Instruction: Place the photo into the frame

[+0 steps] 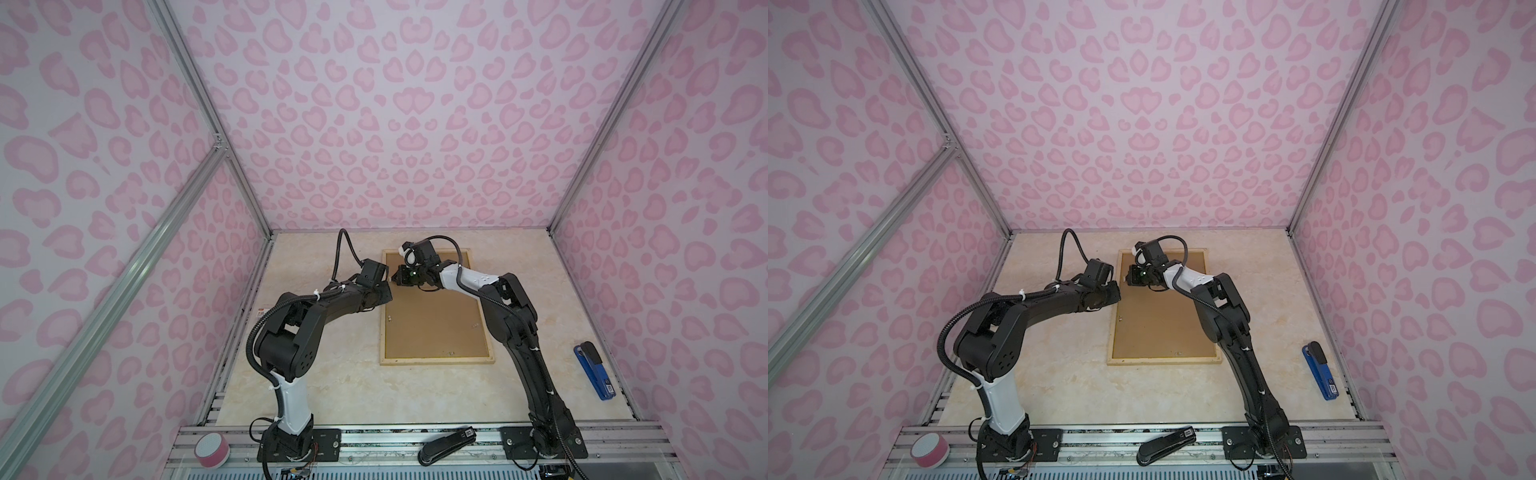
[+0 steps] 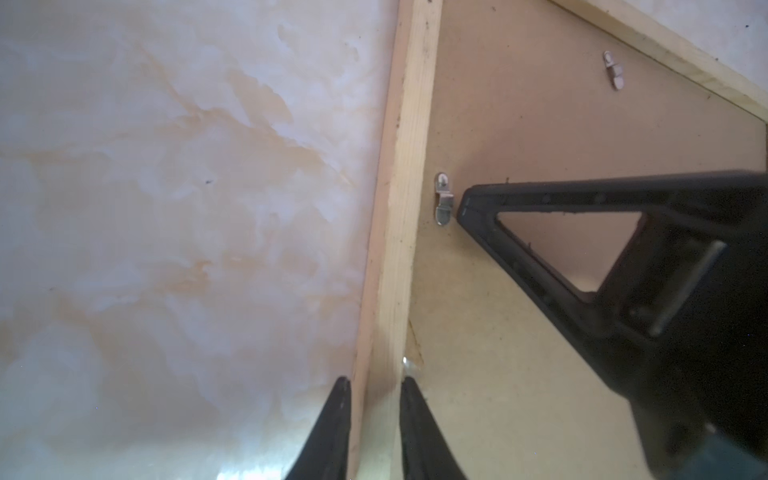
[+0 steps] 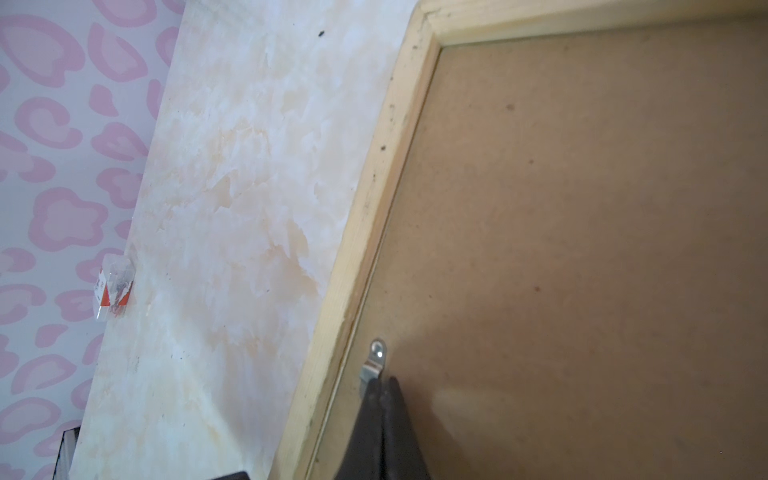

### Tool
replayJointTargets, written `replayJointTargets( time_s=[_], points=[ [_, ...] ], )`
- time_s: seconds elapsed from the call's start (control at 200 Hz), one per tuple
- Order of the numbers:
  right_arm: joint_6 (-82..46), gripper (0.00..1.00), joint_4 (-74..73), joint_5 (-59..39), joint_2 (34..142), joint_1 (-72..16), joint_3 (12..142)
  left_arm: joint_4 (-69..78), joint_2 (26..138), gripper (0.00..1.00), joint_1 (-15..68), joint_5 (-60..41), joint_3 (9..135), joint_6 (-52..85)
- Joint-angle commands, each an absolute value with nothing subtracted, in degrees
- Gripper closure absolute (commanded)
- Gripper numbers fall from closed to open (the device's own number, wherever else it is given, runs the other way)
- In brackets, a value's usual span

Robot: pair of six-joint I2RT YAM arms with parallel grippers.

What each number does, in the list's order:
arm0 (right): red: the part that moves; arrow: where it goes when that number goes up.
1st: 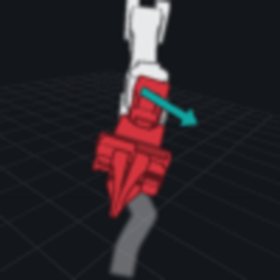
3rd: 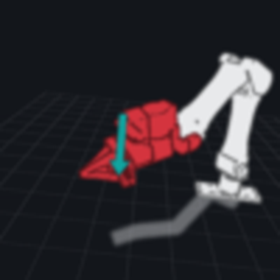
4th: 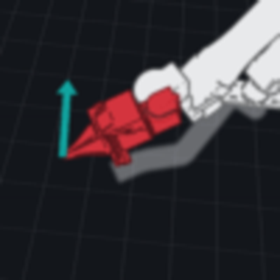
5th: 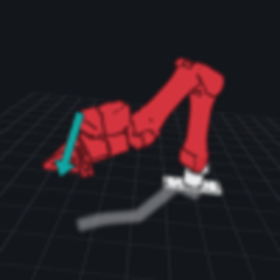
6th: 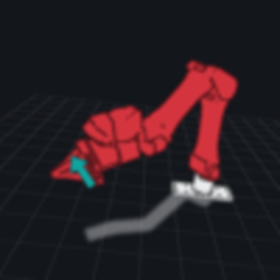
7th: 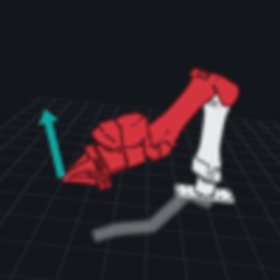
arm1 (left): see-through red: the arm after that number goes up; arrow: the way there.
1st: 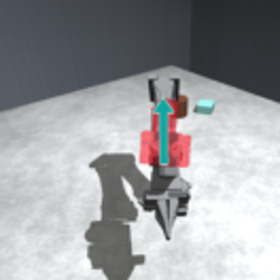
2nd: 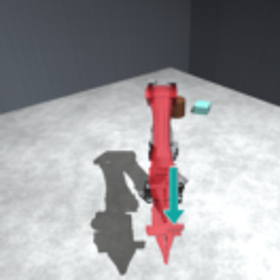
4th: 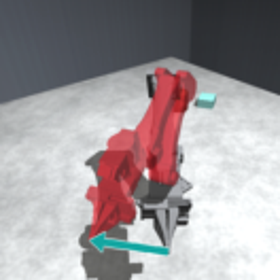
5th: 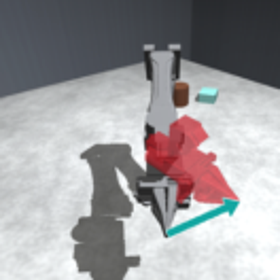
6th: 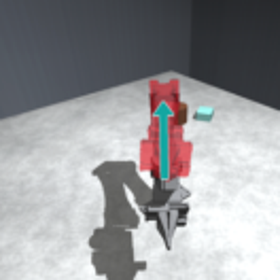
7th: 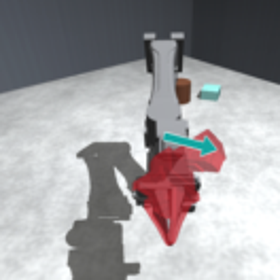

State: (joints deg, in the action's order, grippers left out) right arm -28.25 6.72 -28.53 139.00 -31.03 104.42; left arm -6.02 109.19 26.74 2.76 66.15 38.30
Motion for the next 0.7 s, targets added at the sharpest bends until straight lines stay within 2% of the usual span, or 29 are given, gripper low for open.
replayJointTargets(
  time_s=[0.0,0.255,0.35,0.415,0.695],
  points=[
    [-28.6,1.0,9.2,-27.6,140.4,-31.5,104.2,-6.5,110.1,0.76,26.5,2.4,66.8,39.4],
    [-31.2,1.0,6.7,-29.3,140.9,-31.7,103.9,-5.8,111.4,0.8,26.4,1.3,67.0,39.7],
    [-30.5,0.84,7.4,-28.5,140.2,-31.5,103.5,-5.7,111.7,0.81,26.3,1.1,67.2,39.9],
    [-30.1,0.8,7.6,-28.2,139.6,-31.3,103.0,-5.7,111.9,0.81,26.3,0.8,67.3,39.9],
    [-31.2,0.84,6.8,-28.6,139.6,-31.1,102.3,-5.9,112.8,0.84,26.2,0.0,67.9,40.1]
  ],
)
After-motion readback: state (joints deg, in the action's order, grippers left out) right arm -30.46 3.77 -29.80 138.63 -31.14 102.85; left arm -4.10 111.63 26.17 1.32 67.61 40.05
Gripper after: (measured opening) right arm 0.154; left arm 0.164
